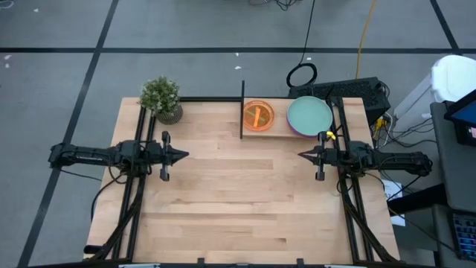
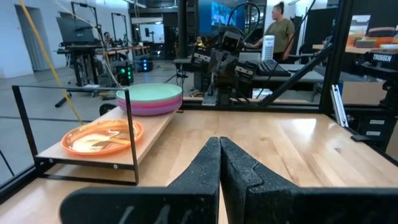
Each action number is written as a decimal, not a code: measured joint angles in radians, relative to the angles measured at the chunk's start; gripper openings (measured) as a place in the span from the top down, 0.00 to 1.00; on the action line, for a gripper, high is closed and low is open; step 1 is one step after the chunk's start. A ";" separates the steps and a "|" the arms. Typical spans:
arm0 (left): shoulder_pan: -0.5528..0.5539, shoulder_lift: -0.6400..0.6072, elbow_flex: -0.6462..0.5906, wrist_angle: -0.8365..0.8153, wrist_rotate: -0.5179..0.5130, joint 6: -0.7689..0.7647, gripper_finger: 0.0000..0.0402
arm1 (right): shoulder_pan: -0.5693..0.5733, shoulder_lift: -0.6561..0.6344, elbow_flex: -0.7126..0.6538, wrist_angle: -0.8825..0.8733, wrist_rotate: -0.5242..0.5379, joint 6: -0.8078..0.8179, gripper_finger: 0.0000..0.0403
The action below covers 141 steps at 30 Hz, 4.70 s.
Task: Place and stack plates onto a shelf
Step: Return to Home Position
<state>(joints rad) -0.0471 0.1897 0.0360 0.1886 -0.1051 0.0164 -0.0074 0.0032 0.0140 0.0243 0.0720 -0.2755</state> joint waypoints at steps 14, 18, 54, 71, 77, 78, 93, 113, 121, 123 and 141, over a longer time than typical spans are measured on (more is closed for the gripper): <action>0.000 -0.145 0.000 -0.184 0.007 0.008 1.00 | -0.004 0.017 0.001 0.002 -0.015 -0.001 1.00; 0.000 -0.186 0.003 -0.226 0.009 0.017 1.00 | -0.005 0.016 0.001 0.002 -0.015 -0.001 1.00; 0.002 -0.177 -0.027 -0.140 0.051 0.005 0.97 | -0.007 0.002 0.001 0.003 -0.024 0.106 1.00; 0.002 -0.177 -0.027 -0.134 0.051 0.005 0.96 | -0.007 0.002 0.001 0.009 -0.023 0.107 1.00; 0.002 -0.177 -0.027 -0.134 0.051 0.005 0.96 | -0.007 0.002 0.001 0.009 -0.023 0.107 1.00; 0.002 -0.177 -0.027 -0.133 0.051 0.005 0.96 | -0.007 0.002 0.001 0.009 -0.022 0.107 1.00; 0.002 -0.177 -0.027 -0.133 0.051 0.005 0.96 | -0.007 0.002 0.001 0.010 -0.022 0.107 1.00; 0.002 -0.177 -0.026 -0.132 0.051 0.005 0.96 | -0.007 0.002 0.001 0.010 -0.022 0.107 1.00; 0.002 -0.177 -0.026 -0.132 0.051 0.005 0.96 | -0.007 0.002 0.001 0.010 -0.022 0.107 1.00; 0.002 -0.177 -0.026 -0.132 0.051 0.006 0.96 | -0.007 0.002 0.001 0.010 -0.022 0.107 1.00; 0.002 -0.177 -0.026 -0.132 0.051 0.006 0.96 | -0.006 0.002 0.001 0.010 -0.022 0.107 1.00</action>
<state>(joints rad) -0.0455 0.0130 0.0101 0.0563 -0.0541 0.0219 -0.0139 0.0051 0.0151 0.0345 0.0498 -0.1688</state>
